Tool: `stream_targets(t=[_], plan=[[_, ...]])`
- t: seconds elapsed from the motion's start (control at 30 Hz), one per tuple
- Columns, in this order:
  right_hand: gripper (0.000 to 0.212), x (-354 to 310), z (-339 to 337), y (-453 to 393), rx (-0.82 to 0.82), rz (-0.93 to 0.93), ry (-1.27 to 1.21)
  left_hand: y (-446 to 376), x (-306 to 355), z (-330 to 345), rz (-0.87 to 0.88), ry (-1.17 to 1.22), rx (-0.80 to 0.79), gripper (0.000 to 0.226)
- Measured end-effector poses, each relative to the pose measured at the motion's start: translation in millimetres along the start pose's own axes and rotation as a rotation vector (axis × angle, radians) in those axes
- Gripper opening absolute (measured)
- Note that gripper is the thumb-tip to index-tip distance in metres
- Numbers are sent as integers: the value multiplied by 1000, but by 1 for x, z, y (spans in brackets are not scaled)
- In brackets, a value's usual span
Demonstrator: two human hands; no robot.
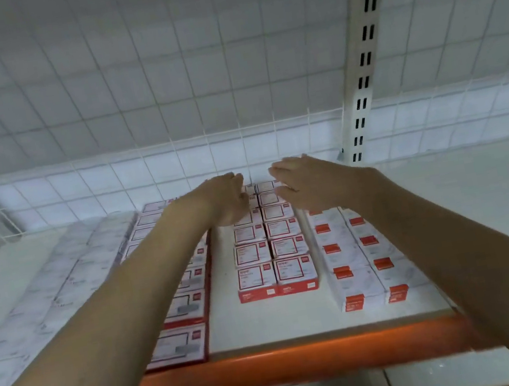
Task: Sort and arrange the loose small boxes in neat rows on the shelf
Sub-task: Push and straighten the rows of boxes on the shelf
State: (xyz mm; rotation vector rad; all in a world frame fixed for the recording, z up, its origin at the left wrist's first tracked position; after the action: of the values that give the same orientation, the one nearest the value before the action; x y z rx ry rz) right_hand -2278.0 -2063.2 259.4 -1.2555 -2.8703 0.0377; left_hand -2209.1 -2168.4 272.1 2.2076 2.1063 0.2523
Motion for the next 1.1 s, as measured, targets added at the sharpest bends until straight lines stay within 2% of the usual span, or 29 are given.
stream_targets(t=[0.17,0.3,0.43,0.67,0.9,1.1], plan=[[46,5,22,-29,-139,155,-26,-32,-26,18,-39,77,-31,48],[47,1,37,-37,-164,217,-57,-51,-34,36,-49,81,-19,38],[40,0,51,-39,-189,268,-120,-60,-33,53,-18,73,10,42],[50,-4,61,-30,-154,221,-209,-62,-34,65,26,232,58,45],[48,0,61,-33,-119,195,-205,-60,-33,65,123,123,110,47],[48,3,65,-38,-110,185,-183,-64,-38,73,138,128,144,48]])
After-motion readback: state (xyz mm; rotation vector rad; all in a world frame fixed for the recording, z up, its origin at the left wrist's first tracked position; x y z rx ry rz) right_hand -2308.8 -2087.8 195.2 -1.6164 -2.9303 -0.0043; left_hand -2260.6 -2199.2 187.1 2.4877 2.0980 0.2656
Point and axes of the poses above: each hand's wrist, its own y-axis away from the middle knuckle, its own z-axis out of the palm, x = y × z, the point moved 6 cm from there along -y, towards the middle knuckle, and after that the axes turned 15 degrees about z, right-handed, at the moved point
